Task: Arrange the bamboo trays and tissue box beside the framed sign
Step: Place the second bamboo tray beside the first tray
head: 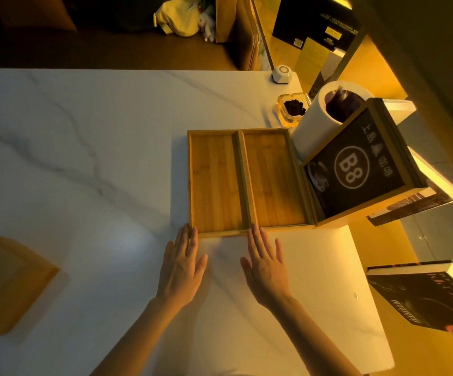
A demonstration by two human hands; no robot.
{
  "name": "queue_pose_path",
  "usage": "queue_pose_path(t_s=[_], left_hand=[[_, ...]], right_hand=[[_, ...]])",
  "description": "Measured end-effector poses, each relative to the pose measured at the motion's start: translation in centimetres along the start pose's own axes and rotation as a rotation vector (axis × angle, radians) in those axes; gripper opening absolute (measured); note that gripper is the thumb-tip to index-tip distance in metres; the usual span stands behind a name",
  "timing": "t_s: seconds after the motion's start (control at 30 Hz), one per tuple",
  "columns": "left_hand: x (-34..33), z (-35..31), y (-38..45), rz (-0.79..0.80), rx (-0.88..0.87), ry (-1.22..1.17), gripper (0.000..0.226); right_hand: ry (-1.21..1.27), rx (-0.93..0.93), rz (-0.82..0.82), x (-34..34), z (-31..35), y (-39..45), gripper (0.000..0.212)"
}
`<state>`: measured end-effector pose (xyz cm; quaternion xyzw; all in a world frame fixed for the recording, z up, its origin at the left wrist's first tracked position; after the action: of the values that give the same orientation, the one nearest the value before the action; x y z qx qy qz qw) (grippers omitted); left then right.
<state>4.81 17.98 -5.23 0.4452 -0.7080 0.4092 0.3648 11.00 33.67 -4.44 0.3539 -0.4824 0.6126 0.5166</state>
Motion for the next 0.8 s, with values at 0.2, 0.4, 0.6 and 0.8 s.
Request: queue_pose_path(t_s=[0.2,0.4,0.6,0.8], left_hand=[[-0.1,0.1,0.0,0.001,-0.016,-0.026,0.061],[-0.2,0.1,0.0,0.016,-0.022,-0.012,0.063],[-0.1,0.0,0.1,0.069,-0.039,0.048,0.068],[2.1,-0.3,0.5,0.144,-0.057,0.020,0.059]], right_hand=[[0.010,0.039,-0.004,0.3,0.0,0.0,0.055],[0.002,0.051,-0.018,0.3,0.1,-0.2,0.056],[-0.069,0.029,0.001,0.2,0.3,-0.1,0.058],[-0.055,0.002,-0.062,3.5,1.2,1.1,0.043]])
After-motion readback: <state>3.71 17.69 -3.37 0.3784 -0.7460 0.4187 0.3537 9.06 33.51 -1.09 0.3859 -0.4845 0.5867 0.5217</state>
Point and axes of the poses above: each hand's wrist, its own y-axis towards the middle knuckle, its own x-axis out of the back of the hand, z = x × y, the point moved 8 cm from there along y, towards the middle knuckle, and after that the axes turned 12 degrees about x, right-handed, at the moved point
